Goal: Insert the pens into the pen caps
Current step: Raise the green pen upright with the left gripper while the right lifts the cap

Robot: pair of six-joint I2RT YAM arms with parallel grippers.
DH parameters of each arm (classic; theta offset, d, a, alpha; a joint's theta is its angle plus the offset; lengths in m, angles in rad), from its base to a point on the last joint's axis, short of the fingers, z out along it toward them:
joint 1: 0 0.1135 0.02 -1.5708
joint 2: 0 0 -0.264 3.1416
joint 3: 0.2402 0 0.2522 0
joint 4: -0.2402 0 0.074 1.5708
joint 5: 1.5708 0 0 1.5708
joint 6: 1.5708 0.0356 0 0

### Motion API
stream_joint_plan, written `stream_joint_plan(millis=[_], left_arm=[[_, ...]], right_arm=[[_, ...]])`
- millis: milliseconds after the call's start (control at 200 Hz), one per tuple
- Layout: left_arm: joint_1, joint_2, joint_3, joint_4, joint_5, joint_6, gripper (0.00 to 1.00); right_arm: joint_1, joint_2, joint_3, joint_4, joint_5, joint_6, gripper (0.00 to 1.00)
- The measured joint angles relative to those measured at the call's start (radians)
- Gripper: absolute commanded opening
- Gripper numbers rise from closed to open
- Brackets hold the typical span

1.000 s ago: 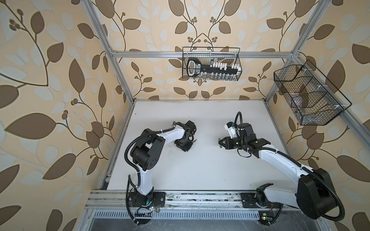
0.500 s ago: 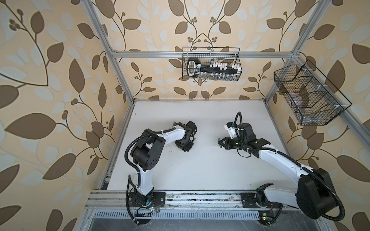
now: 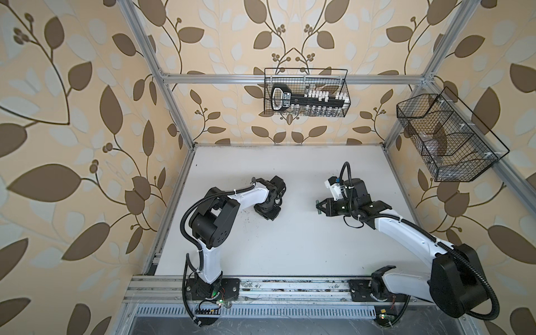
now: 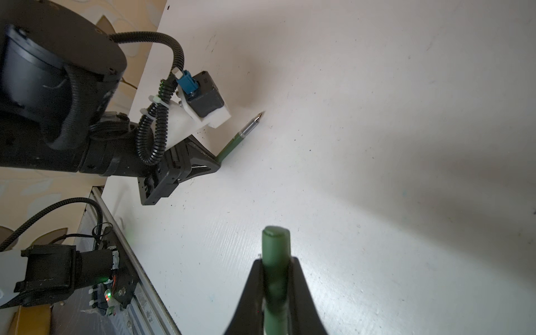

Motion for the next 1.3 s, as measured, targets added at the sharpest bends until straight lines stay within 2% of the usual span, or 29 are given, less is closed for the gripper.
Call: stream_joint_plan(millis=[225,335,595,715,845,1040,1300], left_arm=[[-0.001,-0.061,-0.075,0.12,0.01,-0.005,0.0],[0.0,-0.149,-0.136,0.188,0.03,-0.023,0.0],[-0.001,-0.592,-0.348,0.434,0.19,-0.08,0.0],[-0.001,-0.726,-0.412,0.528,0.289,-0.1,0.0],[-0.001,-0.792,-0.474,0.603,0.399,-0.119,0.0],[-0.001,-0.894,-0.575,0.684,0.478,-0.137,0.0],[-0.001,-0.964,-0.584,0.737,0.573,-0.151,0.0]], right_arm=[[0.0,0.0,0.0,0.012,-0.003,0.0,0.11],[0.003,-0.014,0.0,0.021,-0.007,0.0,0.08],[0.052,-0.188,0.0,0.122,-0.016,-0.011,0.06],[0.081,-0.242,0.003,0.174,-0.021,-0.012,0.06],[0.133,-0.263,0.014,0.219,-0.021,-0.011,0.06],[0.235,-0.303,0.025,0.299,-0.002,-0.008,0.06],[0.299,-0.315,0.058,0.419,0.024,0.007,0.06]])
